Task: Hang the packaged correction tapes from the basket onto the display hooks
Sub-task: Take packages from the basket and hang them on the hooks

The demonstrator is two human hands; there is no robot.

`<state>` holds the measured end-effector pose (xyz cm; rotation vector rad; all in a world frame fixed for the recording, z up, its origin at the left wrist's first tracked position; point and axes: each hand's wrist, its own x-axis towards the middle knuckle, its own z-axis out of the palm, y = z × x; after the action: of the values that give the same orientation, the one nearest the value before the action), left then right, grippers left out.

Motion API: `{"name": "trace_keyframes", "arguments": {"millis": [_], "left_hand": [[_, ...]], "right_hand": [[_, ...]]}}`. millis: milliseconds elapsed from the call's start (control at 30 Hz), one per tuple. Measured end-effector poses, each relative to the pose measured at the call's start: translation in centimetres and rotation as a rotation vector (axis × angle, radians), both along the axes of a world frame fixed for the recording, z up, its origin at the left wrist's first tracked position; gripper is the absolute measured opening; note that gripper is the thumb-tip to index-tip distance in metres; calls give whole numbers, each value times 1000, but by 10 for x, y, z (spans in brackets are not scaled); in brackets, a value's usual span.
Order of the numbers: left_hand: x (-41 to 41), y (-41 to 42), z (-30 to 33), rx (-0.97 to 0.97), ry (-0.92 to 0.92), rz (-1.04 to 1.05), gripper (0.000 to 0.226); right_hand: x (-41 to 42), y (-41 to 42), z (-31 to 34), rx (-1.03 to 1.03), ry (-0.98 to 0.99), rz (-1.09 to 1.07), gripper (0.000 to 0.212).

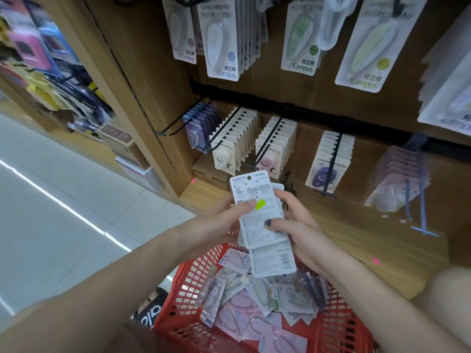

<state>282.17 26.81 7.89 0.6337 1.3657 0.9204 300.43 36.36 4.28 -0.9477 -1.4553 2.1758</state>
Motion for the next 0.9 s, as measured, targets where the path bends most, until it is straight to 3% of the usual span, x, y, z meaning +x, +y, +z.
{"name": "trace_keyframes", "arguments": {"millis": [167, 333, 467, 533, 633, 700, 900], "left_hand": [[21, -11, 1, 109, 19, 130, 57], [24, -7, 2, 154, 32, 241, 52], [23, -1, 1, 200, 50, 298, 51], [24, 0, -2, 208, 95, 321, 53], [25, 1, -9, 230, 153, 356, 50], [26, 1, -13, 230, 182, 378, 50], [33, 3, -17, 198, 375, 406, 52]], "right_hand": [[-8, -9, 13, -40, 59, 6, 62], [-9, -14, 23, 102, -28, -65, 74], [-6, -13, 26, 6, 41, -181, 71], [-4, -16, 27, 152, -54, -148, 69], [-3, -27, 25, 535, -272, -140, 61], [-5, -32, 22, 623, -261, -186, 54], [-17, -45, 23, 367, -229, -48, 56]]}}
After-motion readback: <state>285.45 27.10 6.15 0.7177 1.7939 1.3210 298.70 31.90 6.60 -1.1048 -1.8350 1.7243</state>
